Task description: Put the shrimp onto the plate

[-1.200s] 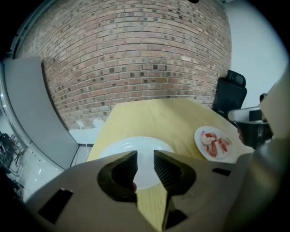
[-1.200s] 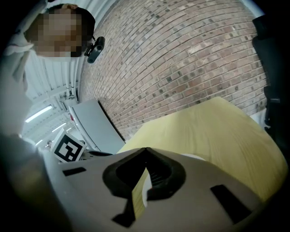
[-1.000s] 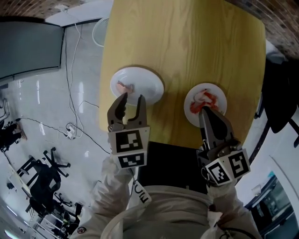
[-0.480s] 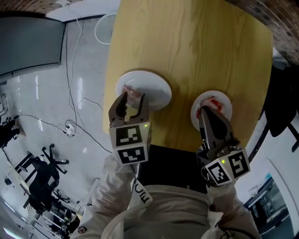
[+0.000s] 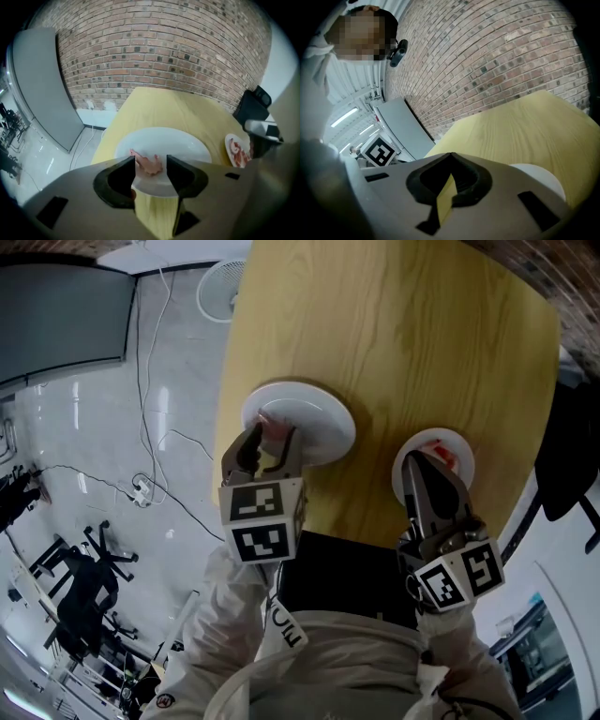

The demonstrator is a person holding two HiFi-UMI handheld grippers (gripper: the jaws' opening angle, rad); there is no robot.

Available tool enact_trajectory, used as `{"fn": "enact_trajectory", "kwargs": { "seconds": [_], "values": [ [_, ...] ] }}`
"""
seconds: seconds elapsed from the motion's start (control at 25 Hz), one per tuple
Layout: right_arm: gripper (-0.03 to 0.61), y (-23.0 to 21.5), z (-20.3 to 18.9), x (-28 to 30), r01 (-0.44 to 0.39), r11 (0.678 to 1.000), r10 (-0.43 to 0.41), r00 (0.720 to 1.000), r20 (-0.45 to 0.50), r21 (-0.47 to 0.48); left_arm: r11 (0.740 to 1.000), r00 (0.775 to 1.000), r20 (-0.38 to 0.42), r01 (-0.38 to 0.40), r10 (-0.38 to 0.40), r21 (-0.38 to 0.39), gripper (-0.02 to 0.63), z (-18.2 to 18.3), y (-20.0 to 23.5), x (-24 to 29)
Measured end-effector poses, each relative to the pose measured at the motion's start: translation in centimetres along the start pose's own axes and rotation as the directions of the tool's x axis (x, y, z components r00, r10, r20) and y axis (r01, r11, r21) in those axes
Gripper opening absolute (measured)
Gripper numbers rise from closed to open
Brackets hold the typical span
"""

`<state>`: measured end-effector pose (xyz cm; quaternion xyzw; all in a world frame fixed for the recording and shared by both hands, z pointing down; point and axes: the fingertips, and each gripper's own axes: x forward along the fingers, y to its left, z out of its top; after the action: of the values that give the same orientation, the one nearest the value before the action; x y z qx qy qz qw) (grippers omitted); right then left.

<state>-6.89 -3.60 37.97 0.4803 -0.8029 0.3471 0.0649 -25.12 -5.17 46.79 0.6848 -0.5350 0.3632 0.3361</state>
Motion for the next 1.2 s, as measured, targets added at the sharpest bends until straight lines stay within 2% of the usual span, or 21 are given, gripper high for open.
{"fn": "enact_trajectory", "kwargs": {
  "seconds": [0.36,0.96,1.2],
  "values": [
    [0.025,-0.31,0.36,0.46,0.006,1.000,-0.006,1.000,0.004,0.006,0.999,1.000,-0.023,-0.016,0.017,0.039,0.202,0.33,0.17,0.41],
    [0.025,-0.41,0.08,0.84,0.013,1.000,-0.013,1.000,0.002,0.022,0.997,0.999,-0.045,0.023,-0.020,0.074,0.199,0.26,-0.21,0.78],
    [0.025,-0.16,-0.05,0.83,0.024,0.999,-0.024,1.000,0.005,0.023,0.994,0.998,-0.045,0.040,-0.036,0.101,0.172,0.12,-0.31,0.73]
  ]
}}
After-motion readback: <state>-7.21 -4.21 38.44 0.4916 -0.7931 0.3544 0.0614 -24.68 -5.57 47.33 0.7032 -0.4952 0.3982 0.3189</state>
